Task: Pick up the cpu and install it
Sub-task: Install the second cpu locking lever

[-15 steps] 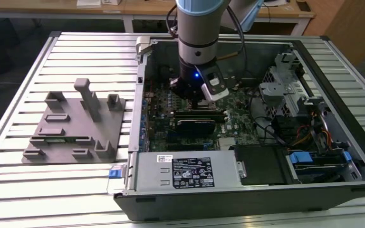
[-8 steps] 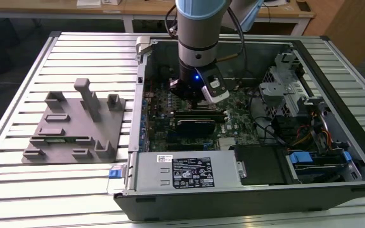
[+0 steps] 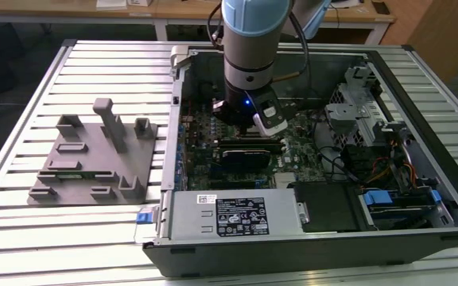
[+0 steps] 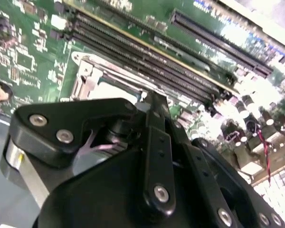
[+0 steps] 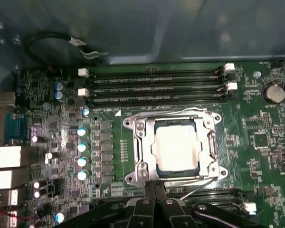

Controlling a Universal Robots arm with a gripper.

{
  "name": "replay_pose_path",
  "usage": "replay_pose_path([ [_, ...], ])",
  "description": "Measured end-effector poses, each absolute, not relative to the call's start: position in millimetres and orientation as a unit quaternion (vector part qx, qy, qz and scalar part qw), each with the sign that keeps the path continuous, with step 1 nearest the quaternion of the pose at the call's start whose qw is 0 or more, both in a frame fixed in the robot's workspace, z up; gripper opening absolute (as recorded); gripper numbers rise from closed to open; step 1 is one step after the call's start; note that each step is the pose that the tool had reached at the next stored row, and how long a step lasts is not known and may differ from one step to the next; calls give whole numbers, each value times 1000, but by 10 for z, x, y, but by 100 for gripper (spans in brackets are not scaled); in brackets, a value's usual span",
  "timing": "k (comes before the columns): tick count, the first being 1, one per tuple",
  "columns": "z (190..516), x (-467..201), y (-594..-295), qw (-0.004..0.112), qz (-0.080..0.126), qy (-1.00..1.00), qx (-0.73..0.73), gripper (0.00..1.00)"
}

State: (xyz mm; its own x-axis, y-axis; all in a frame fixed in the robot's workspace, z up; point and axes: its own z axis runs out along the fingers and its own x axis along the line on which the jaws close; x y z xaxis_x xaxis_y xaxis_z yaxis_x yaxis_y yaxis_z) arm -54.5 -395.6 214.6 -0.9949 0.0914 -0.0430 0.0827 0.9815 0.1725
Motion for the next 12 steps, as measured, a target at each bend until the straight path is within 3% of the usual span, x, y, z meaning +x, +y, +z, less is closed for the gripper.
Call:
replay_pose_path([
  [5, 2150, -545, -3961, 25, 87, 995, 44, 11],
  [12, 2219, -545, -3959, 25, 105, 993, 44, 11],
])
